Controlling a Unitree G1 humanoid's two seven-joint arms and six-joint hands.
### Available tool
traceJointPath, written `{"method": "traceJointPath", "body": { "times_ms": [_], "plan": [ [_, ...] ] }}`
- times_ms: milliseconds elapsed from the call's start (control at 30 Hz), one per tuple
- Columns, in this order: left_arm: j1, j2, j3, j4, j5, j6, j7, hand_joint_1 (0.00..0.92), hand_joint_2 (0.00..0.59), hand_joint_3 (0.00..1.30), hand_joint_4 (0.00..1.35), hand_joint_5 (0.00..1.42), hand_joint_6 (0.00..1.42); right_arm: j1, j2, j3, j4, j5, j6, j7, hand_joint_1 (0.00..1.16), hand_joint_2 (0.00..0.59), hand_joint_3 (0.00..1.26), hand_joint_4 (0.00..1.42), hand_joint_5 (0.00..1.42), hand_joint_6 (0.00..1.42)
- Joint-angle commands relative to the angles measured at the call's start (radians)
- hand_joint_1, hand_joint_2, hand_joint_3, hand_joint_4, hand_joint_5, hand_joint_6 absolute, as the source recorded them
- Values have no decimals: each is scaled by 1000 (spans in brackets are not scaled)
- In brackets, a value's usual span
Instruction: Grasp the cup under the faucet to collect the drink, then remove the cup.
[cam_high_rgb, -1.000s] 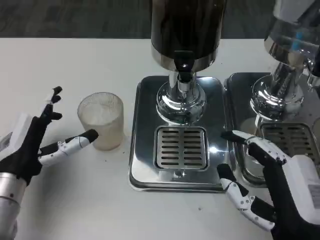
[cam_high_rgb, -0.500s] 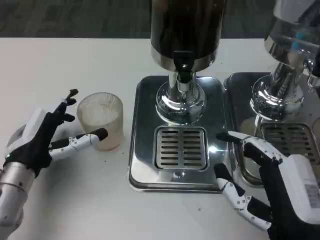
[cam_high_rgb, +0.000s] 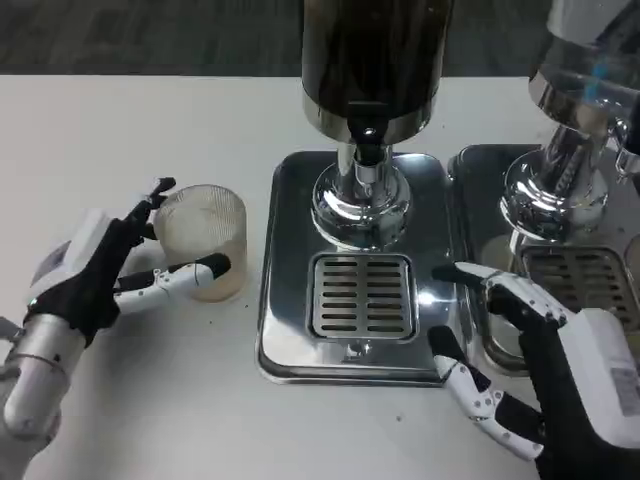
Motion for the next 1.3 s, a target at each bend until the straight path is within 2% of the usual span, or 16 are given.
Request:
{"method": "traceJointPath", "body": {
  "times_ms": [33,267,667,833,900,1033,1167,1233,1300],
  "plan": [
    [-31,-14,-24,28,1,-10,-16,293,42,114,132,280,289,13,5,-2,-10,2,11,-5,423,405,393,347,340,467],
    [-57,-30,-48,61,3,0,-17,284,50,114,130,277,291,23,7,-3,-22,4,18,-5,424,405,396,347,340,472],
    [-70,-59,-52,78,8,4,26,259,57,119,140,279,277,36,8,-9,-27,17,19,-2,424,405,405,360,356,490],
    [-79,-67,-61,87,14,6,25,245,71,139,160,307,313,31,7,-10,-21,22,18,-1,424,405,405,360,356,490],
    [-80,-72,-64,90,15,3,29,251,84,157,185,347,368,31,9,-10,-20,26,18,-1,424,405,405,360,356,490],
    [-82,-82,-69,104,6,-2,16,269,110,212,261,508,695,37,12,-10,-18,32,17,-3,424,405,405,360,356,490],
    [-80,-93,-76,115,8,-15,28,275,145,290,360,641,927,37,11,-10,-23,30,17,-3,424,405,405,360,356,490],
    [-78,-98,-78,119,7,-22,34,282,162,342,423,723,1016,36,10,-11,-24,32,17,-1,424,406,405,360,356,490],
    [-76,-103,-80,121,6,-29,38,291,172,377,473,767,1048,34,8,-13,-22,36,15,1,424,408,405,361,356,491]
  ]
}}
